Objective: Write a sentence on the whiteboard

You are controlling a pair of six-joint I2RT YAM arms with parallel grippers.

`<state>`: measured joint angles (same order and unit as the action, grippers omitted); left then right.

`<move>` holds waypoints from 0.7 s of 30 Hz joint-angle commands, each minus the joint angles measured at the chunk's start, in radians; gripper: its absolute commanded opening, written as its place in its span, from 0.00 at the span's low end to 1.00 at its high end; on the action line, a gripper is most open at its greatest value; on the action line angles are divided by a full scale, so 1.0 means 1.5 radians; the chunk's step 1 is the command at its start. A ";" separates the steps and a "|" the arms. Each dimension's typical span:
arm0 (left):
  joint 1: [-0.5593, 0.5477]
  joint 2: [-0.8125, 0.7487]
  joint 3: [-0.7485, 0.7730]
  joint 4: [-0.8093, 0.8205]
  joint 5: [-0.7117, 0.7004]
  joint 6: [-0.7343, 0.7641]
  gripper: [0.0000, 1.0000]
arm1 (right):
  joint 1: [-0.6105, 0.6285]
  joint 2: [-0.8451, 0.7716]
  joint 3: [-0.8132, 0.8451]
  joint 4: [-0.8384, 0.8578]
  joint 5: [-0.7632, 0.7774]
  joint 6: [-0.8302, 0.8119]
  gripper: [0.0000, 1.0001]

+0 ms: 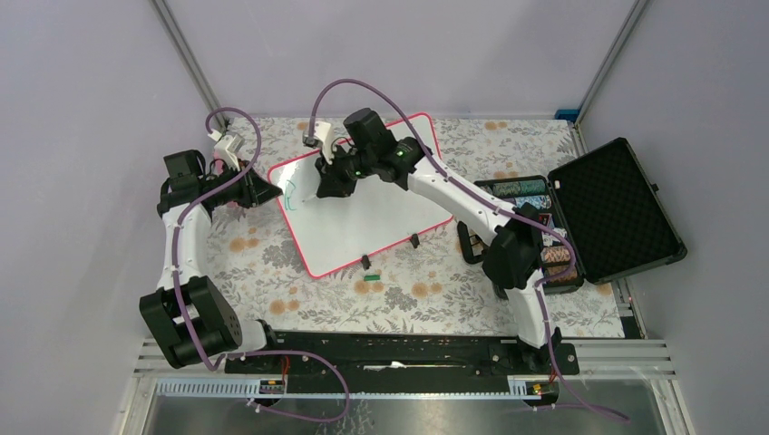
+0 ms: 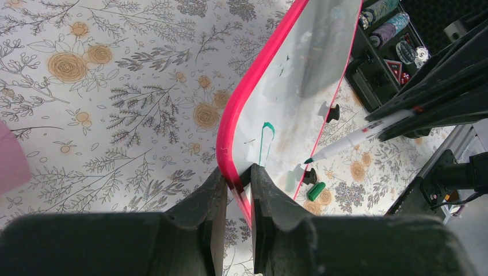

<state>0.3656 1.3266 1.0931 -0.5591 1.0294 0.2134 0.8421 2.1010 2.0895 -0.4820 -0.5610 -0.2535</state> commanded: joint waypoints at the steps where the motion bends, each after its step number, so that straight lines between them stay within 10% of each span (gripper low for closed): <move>1: -0.008 -0.010 0.004 0.008 0.023 0.024 0.00 | 0.000 -0.007 0.071 0.022 0.003 0.009 0.00; 21: -0.010 -0.013 0.008 0.008 0.026 0.023 0.00 | 0.003 0.033 0.097 -0.002 0.043 -0.016 0.00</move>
<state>0.3653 1.3266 1.0931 -0.5594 1.0298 0.2134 0.8425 2.1220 2.1990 -0.4881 -0.5346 -0.2543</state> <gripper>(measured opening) 0.183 0.161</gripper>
